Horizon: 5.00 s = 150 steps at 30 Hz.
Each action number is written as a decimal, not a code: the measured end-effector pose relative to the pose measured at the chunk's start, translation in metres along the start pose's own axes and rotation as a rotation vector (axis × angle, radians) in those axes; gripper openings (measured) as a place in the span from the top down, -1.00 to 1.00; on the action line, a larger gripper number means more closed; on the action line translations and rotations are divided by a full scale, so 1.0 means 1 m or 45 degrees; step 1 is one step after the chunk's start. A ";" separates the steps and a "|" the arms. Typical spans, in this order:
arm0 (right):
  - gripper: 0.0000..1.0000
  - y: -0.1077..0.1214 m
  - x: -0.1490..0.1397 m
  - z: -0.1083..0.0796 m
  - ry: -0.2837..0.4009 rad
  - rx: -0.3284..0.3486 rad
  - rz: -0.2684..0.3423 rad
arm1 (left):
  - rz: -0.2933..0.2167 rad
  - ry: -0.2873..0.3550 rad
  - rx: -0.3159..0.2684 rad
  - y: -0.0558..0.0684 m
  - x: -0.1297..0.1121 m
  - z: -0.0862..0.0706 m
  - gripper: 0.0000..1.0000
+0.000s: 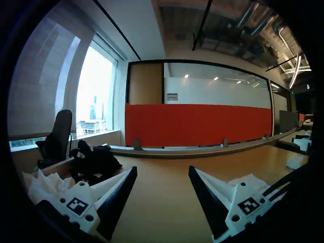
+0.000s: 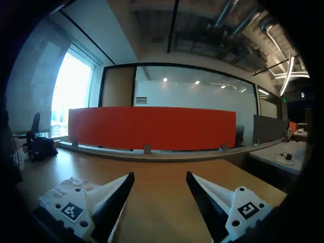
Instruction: Fold towel
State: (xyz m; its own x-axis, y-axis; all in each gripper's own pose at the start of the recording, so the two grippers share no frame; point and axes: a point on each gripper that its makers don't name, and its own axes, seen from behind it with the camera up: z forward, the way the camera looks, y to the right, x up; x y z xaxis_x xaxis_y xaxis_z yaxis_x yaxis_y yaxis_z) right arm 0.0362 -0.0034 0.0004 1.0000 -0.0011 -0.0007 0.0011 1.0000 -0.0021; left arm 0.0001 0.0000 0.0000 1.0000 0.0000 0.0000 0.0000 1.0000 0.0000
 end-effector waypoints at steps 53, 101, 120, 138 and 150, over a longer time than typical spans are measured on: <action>-1.00 -0.072 0.124 -0.022 -0.263 0.454 -0.234 | 0.180 -0.343 -0.352 0.053 0.081 -0.006 -0.88; -1.00 -0.115 -0.056 -0.065 -0.652 0.755 -0.386 | 0.302 -0.681 -0.697 0.119 -0.089 -0.055 -0.88; -1.00 -0.118 -0.147 -0.086 -0.832 0.828 -0.445 | 0.402 -0.837 -0.804 0.136 -0.176 -0.072 -0.88; -1.00 -0.116 -0.187 -0.109 -0.959 0.898 -0.468 | 0.418 -0.945 -0.860 0.141 -0.208 -0.082 -0.88; -1.00 -0.112 -0.196 -0.115 -0.999 0.914 -0.460 | 0.433 -0.982 -0.887 0.146 -0.218 -0.086 -0.89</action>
State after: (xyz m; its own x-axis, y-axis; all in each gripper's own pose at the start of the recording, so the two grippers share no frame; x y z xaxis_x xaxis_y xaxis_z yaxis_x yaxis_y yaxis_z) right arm -0.1597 -0.1156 -0.1146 0.6642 -0.5430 0.5139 0.0379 0.7109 0.7022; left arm -0.2177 0.1458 -0.0857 0.6789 0.5190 0.5193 -0.0333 0.7284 -0.6844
